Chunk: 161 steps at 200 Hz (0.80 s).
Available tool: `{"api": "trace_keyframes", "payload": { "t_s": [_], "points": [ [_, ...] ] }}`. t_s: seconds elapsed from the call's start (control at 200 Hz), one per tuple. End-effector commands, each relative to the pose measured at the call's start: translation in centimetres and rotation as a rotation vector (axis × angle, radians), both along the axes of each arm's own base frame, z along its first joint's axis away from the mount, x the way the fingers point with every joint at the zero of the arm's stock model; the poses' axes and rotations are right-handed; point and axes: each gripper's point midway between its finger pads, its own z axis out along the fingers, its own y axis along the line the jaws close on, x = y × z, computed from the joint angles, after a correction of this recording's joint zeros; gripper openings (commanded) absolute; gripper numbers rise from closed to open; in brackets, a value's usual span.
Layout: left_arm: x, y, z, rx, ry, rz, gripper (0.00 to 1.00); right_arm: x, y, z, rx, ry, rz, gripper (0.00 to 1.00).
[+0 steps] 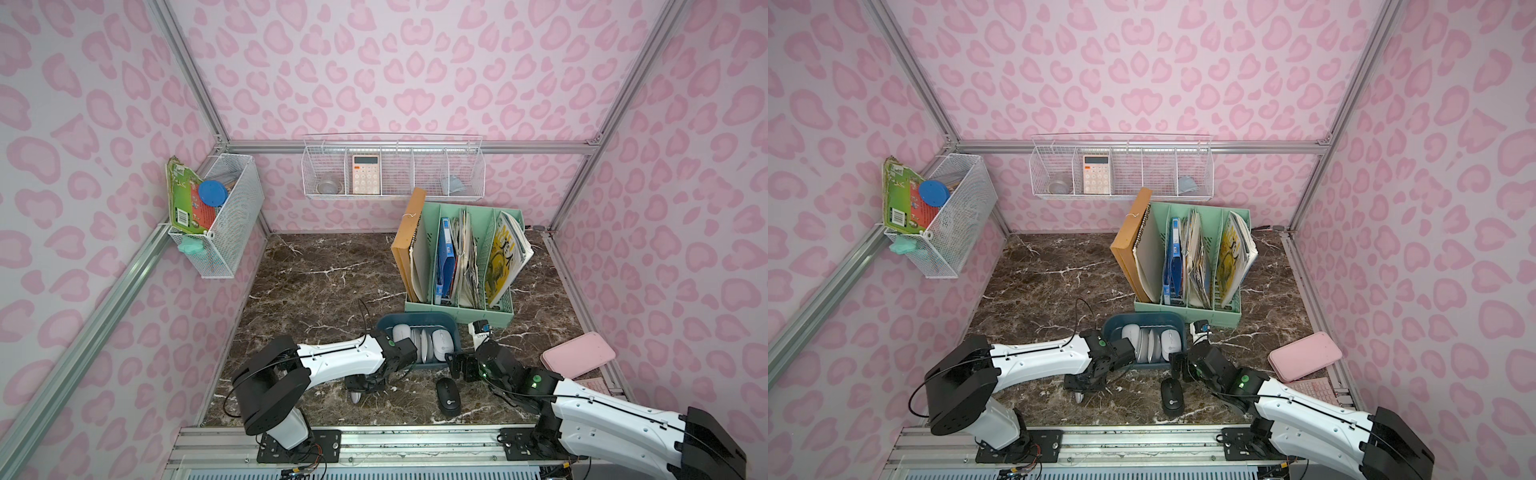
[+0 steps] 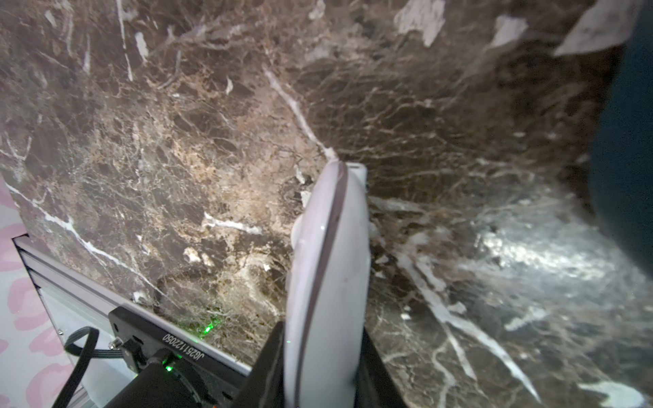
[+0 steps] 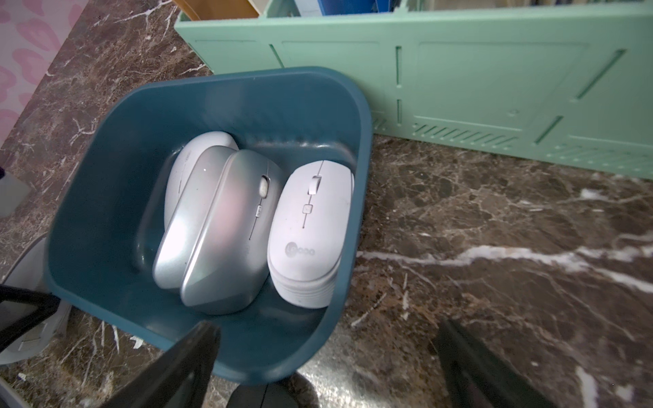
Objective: Take out the mouse from the storage box
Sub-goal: Place the mouse at the center of the board.
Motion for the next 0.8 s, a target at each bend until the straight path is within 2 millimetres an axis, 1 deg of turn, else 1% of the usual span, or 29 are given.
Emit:
{"api": "trace_keyframes", "payload": {
  "t_s": [0.0, 0.175, 0.27, 0.325, 0.485, 0.555, 0.665, 0.715, 0.8],
  "points": [
    [-0.1, -1.1, -0.8, -0.046, 0.024, -0.010, 0.25, 0.3, 0.1, 0.5, 0.009, -0.017, -0.007, 1.00],
    [0.0, -1.6, -1.1, -0.056, 0.027, -0.014, 0.33, 0.3, 0.1, 0.4, 0.006, -0.016, -0.009, 1.00],
    [0.1, -1.9, -1.0, -0.067, 0.023, -0.018, 0.36, 0.3, 0.1, 0.4, 0.007, -0.017, -0.009, 1.00],
    [0.2, -2.2, -0.9, -0.081, 0.017, -0.021, 0.37, 0.3, 0.1, 0.4, 0.006, -0.017, -0.008, 1.00],
    [0.4, -2.7, -0.5, -0.119, 0.002, -0.024, 0.44, 0.5, 0.2, 0.7, 0.004, -0.022, -0.007, 1.00],
    [0.6, -2.6, -0.2, -0.125, -0.018, -0.023, 0.47, 0.5, 0.3, 0.7, 0.000, -0.022, -0.005, 1.00],
    [1.0, -2.7, 1.0, -0.160, -0.070, -0.034, 0.53, 0.6, 0.4, 0.9, -0.006, -0.021, -0.003, 1.00],
    [1.3, -2.5, 1.9, -0.179, -0.109, -0.042, 0.57, 0.6, 0.5, 1.1, -0.013, -0.021, 0.000, 1.00],
    [1.9, -2.1, 4.2, -0.242, -0.204, -0.048, 0.67, 0.8, 0.5, 1.6, -0.028, -0.025, 0.000, 1.00]
  ]
}}
